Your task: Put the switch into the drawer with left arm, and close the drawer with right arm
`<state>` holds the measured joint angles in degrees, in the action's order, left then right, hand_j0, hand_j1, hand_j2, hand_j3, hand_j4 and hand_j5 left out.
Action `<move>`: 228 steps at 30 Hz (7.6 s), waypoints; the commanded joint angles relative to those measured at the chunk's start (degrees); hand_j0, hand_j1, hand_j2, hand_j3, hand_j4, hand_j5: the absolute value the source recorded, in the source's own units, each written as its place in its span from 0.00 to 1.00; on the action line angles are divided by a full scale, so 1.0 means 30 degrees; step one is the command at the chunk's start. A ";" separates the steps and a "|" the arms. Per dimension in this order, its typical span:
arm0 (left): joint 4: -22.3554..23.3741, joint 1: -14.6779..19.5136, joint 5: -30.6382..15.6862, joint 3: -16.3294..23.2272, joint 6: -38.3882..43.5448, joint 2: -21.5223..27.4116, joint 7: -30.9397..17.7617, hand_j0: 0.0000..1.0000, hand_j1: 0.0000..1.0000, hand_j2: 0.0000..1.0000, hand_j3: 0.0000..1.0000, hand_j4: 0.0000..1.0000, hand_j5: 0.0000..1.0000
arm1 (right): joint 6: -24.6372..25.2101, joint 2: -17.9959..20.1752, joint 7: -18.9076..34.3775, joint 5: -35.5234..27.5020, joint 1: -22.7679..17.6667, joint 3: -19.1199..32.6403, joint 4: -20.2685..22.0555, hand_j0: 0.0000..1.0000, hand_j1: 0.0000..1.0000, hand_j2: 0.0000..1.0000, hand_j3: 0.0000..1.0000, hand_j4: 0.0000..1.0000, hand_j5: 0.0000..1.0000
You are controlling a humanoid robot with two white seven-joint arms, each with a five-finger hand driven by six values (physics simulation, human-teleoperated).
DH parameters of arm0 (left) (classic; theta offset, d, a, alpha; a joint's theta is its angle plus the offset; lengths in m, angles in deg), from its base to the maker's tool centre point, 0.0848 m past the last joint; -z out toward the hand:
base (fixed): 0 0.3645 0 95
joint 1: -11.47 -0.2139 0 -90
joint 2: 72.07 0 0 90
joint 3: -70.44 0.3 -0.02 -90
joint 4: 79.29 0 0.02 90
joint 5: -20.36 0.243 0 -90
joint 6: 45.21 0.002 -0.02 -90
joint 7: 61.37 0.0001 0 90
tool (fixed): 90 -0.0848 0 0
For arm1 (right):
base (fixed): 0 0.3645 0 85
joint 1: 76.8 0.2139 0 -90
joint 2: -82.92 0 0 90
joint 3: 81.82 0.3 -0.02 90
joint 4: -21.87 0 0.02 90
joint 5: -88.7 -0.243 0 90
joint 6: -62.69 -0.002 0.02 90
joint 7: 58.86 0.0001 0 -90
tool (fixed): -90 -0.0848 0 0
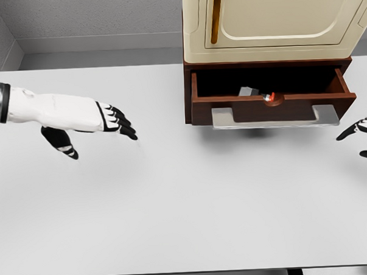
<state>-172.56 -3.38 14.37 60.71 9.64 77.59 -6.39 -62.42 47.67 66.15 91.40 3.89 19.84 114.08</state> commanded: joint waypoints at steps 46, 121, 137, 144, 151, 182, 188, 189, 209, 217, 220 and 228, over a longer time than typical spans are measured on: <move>0.0883 -0.0381 0.1762 -0.1149 0.0051 -0.0259 0.0006 1.00 1.00 1.00 1.00 1.00 1.00 | 0.0039 0.0000 -0.0005 0.0329 0.0761 -0.0164 0.2722 0.69 0.69 0.69 0.69 0.69 0.69; 0.1117 -0.0352 0.1762 -0.1207 0.0051 -0.0259 0.0006 1.00 1.00 1.00 1.00 1.00 1.00 | 0.0039 -0.1494 -0.0005 0.2380 0.4511 -0.2742 0.1111 0.71 0.71 0.71 0.71 0.71 0.71; 0.1176 -0.0381 0.1762 -0.1178 0.0051 -0.0259 0.0006 1.00 1.00 1.00 1.00 1.00 1.00 | 0.0039 -0.1553 -0.0005 0.2556 0.5771 -0.3533 0.0408 0.71 0.71 0.71 0.71 0.71 0.71; 0.1176 -0.0352 0.1762 -0.1178 0.0051 -0.0259 0.0006 1.00 1.00 1.00 1.00 1.00 1.00 | 0.0039 -0.1407 -0.0005 0.2644 0.6035 -0.3562 0.0261 0.71 0.71 0.71 0.71 0.71 0.71; 0.1176 -0.0352 0.1762 -0.1178 0.0051 -0.0259 0.0006 1.00 1.00 1.00 1.00 1.00 1.00 | 0.0039 -0.1436 -0.0005 0.2644 0.5625 -0.3357 0.0115 0.74 0.74 0.74 0.74 0.74 0.74; 0.1205 -0.0381 0.1762 -0.1207 0.0051 -0.0259 0.0006 1.00 1.00 1.00 1.00 1.00 1.00 | 0.0039 -0.1817 -0.0005 0.3025 0.5478 -0.3650 0.0671 0.74 0.74 0.74 0.74 0.74 0.74; 0.1322 -0.0381 0.1762 -0.1207 0.0051 -0.0259 0.0006 1.00 1.00 1.00 1.00 1.00 1.00 | 0.0039 -0.1846 -0.0005 0.3025 0.5947 -0.3680 0.0379 0.74 0.74 0.74 0.74 0.74 0.74; 0.1322 -0.0381 0.1762 -0.1207 0.0051 -0.0259 0.0006 1.00 1.00 1.00 1.00 1.00 1.00 | 0.0039 -0.1846 -0.0005 0.3025 0.5976 -0.3680 0.0320 0.74 0.74 0.74 0.74 0.74 0.74; 0.1322 -0.0381 0.1762 -0.1207 0.0051 -0.0259 0.0006 1.00 1.00 1.00 1.00 1.00 1.00 | 0.0039 -0.1905 -0.0005 0.3054 0.7090 -0.4383 -0.0618 0.74 0.74 0.74 0.74 0.74 0.74; 0.1234 -0.0645 0.1674 -0.1207 0.0051 -0.0288 0.0006 1.00 1.00 1.00 1.00 1.00 1.00 | 0.0039 -0.1905 -0.0005 0.3171 0.6035 -0.3621 -0.0413 0.75 0.75 0.75 0.75 0.75 0.75; 0.1146 -0.0821 0.1527 -0.1471 0.0051 -0.0113 0.0006 1.00 1.00 1.00 1.00 1.00 1.00 | 0.0039 -0.1846 -0.0005 0.3405 0.5478 -0.3796 -0.0266 0.80 0.80 0.80 0.80 0.80 0.80; 0.1146 -0.0850 0.1527 -0.1530 0.0051 -0.0142 0.0006 1.00 1.00 1.00 1.00 1.00 1.00 | 0.0039 -0.1846 -0.0005 0.4519 0.4951 -0.4734 0.1492 1.00 1.00 1.00 1.00 1.00 1.00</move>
<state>-169.11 -5.93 19.27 56.24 9.65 77.18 -6.39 -62.47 42.07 66.16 104.98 18.74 6.15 117.54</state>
